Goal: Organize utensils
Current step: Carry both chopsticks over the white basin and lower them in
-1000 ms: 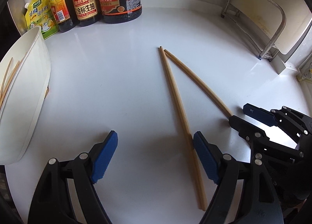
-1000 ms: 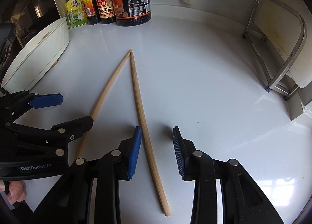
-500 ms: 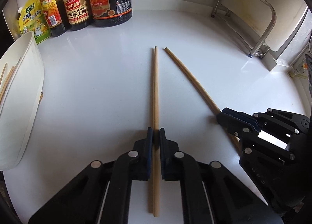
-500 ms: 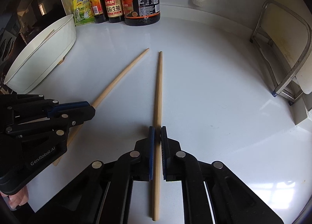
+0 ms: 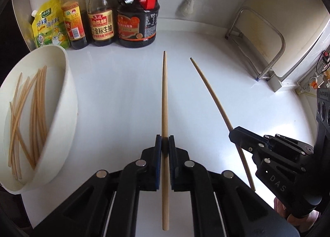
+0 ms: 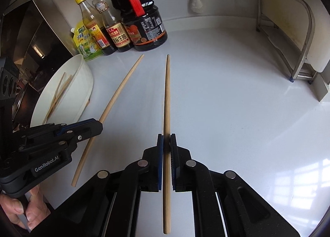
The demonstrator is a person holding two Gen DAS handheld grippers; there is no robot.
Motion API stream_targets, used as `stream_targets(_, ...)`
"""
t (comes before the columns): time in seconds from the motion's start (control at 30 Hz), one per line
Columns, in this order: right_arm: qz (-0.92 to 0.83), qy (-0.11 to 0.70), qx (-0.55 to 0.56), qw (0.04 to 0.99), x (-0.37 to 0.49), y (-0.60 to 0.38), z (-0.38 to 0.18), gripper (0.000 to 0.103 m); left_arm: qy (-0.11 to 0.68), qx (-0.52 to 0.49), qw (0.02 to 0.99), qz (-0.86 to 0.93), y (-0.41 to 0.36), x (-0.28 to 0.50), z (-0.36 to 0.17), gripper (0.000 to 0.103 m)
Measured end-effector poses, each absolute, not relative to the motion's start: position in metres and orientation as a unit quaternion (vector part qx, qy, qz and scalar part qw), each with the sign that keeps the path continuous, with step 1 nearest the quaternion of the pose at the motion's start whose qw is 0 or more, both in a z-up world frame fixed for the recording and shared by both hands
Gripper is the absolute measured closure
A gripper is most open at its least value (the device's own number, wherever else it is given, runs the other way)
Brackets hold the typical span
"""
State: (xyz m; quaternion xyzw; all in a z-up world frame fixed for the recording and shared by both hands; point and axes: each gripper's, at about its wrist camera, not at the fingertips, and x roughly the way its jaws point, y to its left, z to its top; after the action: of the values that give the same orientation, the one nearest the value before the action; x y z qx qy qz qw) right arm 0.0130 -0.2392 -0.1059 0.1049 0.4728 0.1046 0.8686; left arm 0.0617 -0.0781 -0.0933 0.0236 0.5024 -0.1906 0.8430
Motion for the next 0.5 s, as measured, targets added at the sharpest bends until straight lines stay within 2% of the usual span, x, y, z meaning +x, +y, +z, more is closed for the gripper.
stream_targets(0.17, 0.125, 0.454, 0.104, 0.876, 0.021, -0.204, -0.074, 0.097, 0.479, 0.018, 0.858, -0.183, -0.038, 0.066, -0.061, 0.096)
stream_targets(0.5, 0.198, 0.444, 0.099, 0.868, 0.067, -0.102, -0.04, 0.097, 0.465, -0.005, 0.878, -0.115, 0.068, 0.089, -0.031, 0.096)
